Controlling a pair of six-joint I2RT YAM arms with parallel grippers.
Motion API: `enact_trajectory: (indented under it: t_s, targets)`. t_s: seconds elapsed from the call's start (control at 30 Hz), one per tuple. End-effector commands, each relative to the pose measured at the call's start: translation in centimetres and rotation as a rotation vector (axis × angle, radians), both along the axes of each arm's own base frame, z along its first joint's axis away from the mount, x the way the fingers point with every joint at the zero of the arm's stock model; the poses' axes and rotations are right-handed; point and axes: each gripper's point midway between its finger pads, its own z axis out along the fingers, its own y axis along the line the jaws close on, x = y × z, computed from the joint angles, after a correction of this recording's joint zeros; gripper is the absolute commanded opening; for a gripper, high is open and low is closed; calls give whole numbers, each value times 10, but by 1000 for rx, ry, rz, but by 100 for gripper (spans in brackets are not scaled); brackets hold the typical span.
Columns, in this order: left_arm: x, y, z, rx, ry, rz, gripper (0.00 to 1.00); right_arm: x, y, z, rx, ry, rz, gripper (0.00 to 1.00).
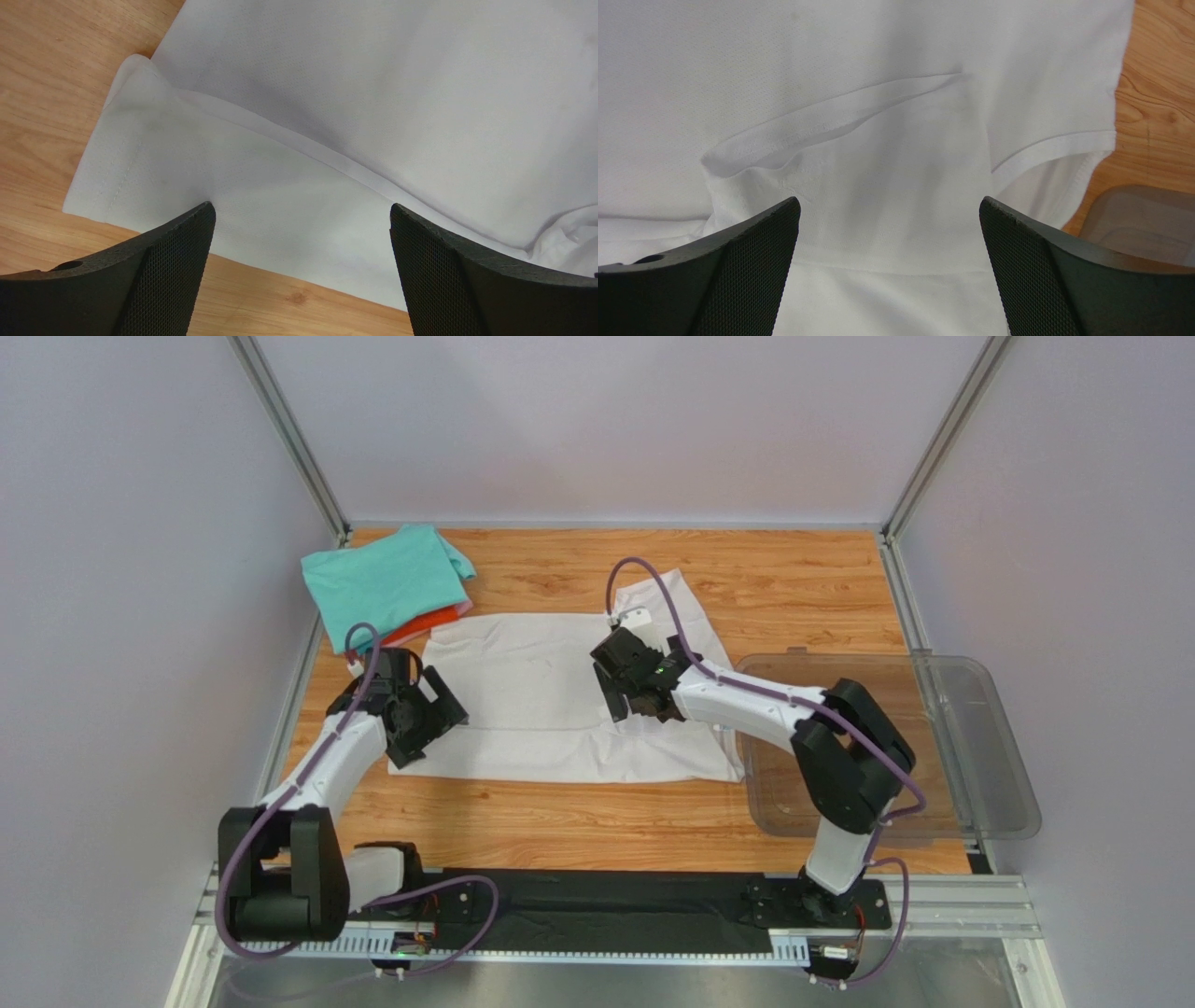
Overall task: Fold and stack the t-shirts
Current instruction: Fold the tshirt
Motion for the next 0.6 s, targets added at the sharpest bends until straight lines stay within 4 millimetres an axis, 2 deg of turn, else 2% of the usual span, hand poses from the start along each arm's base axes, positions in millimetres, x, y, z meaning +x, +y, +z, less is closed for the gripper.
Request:
enact_trajectory:
  t_s: [0.0,0.07,0.1,0.17,0.2,0.27,0.3,0.4,0.53,0.57]
  targets:
    - [10,-2,40,-4,-131,-19,100,-7,-11,45,106,-100,-79,100]
    - [12,-6,48,-25,-165,-23,100,-15,-10,51,166,-97,-73,100]
    - [13,-10,52,-45,-177,-33,100,-22,-13,42,170,-76,-68,100]
    - [19,-14,59,-64,-215,-43,100,-30,-6,43,237,-56,-39,100]
    - [20,-17,57,-79,-211,-51,100,-36,-5,35,257,-35,-37,100]
    - [27,-21,56,-102,-223,-63,100,-40,-3,32,284,-28,-27,100]
    - [29,-32,50,-155,-200,-100,100,-42,0,30,302,-17,-24,100]
    - [41,-44,47,-222,-202,-139,100,-46,3,16,306,10,-19,100]
    - [46,-44,22,-228,-122,-123,100,-50,9,-3,323,55,-29,100]
    - [45,-43,18,-226,-108,-118,100,-53,7,-14,312,78,-33,100]
